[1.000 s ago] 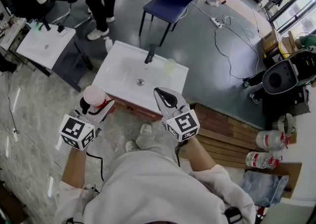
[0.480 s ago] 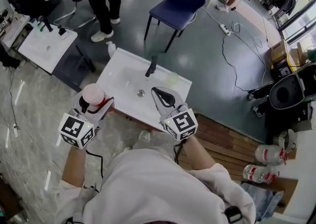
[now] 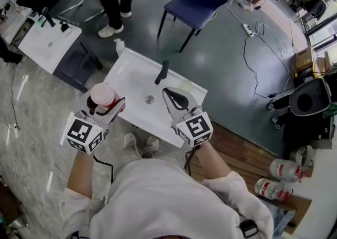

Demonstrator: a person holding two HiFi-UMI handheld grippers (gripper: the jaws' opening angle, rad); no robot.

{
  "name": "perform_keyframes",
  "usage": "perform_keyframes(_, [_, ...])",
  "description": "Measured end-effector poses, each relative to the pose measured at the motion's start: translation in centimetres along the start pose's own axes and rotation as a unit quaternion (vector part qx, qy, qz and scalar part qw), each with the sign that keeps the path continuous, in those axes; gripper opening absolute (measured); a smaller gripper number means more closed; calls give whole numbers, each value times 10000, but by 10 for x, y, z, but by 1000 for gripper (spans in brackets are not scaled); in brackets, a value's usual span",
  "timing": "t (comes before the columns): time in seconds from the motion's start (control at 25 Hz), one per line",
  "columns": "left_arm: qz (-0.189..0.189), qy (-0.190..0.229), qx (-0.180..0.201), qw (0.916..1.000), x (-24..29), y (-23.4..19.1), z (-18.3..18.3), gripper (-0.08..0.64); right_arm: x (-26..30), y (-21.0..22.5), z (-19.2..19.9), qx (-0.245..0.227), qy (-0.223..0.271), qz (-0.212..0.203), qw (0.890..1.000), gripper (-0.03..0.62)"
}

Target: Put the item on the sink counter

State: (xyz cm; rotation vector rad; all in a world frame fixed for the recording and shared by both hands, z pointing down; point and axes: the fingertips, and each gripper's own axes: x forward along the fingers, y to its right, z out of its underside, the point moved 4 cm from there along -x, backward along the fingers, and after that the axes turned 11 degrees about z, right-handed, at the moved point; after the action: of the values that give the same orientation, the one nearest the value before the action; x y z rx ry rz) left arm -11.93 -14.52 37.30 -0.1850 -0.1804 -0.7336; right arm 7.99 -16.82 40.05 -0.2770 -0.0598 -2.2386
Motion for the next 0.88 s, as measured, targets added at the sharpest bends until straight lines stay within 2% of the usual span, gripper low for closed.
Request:
perform_keyframes(0.68, [317, -167, 84, 9993, 79, -106, 30, 299, 88, 33, 17, 50, -397, 227, 9989, 5])
perform_keyframes(0.88, [430, -169, 246, 9986, 109, -134, 38, 299, 108, 44, 23, 85, -497, 288, 9983, 5])
